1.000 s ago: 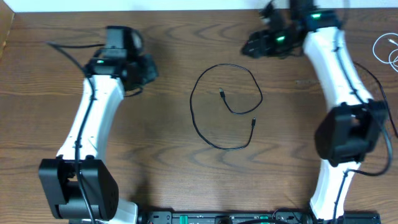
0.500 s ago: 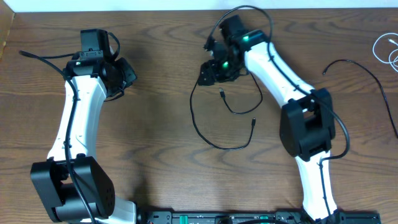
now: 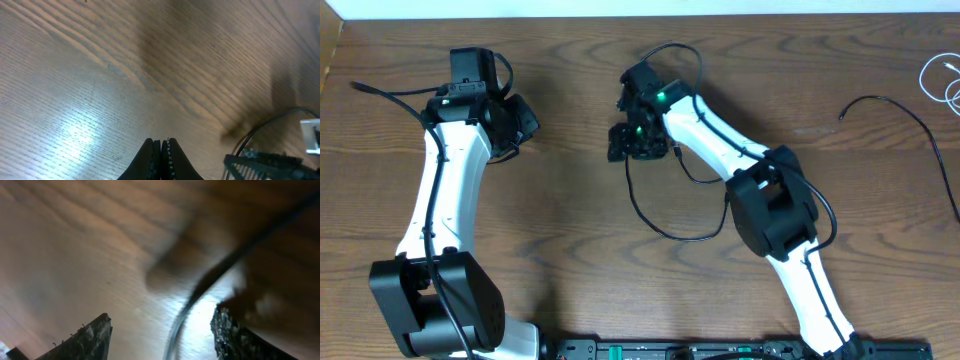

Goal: Untangle cables
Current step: 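Carry the black cable to the upper right with the right gripper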

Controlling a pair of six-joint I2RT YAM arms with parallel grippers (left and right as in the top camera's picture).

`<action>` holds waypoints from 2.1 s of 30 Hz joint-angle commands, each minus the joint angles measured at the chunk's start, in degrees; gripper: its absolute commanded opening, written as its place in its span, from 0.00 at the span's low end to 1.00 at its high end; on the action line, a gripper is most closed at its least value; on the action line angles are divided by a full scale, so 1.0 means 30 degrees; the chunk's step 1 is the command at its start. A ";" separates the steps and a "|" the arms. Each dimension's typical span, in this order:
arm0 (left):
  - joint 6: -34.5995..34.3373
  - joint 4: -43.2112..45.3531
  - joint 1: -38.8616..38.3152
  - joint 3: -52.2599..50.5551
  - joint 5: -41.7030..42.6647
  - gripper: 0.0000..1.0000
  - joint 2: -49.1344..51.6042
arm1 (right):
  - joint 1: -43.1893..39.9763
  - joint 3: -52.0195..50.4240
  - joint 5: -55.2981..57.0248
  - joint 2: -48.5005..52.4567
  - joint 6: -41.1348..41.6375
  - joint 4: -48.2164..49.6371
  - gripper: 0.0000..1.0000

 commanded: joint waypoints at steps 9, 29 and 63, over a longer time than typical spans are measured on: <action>-0.0102 -0.0328 0.0044 0.0102 -0.0306 0.08 -0.0029 | 0.1974 -0.0080 0.6841 0.1093 0.0838 -0.0991 0.60; -0.0102 -0.0554 0.0044 0.0066 -0.0313 0.14 -0.0022 | 0.1311 0.0160 0.8517 0.0335 -0.1486 -0.2608 0.01; -0.0117 -0.0561 0.0036 0.0044 -0.0299 0.17 -0.0015 | -1.4579 0.1858 0.6878 -0.9901 -0.1923 0.7810 0.01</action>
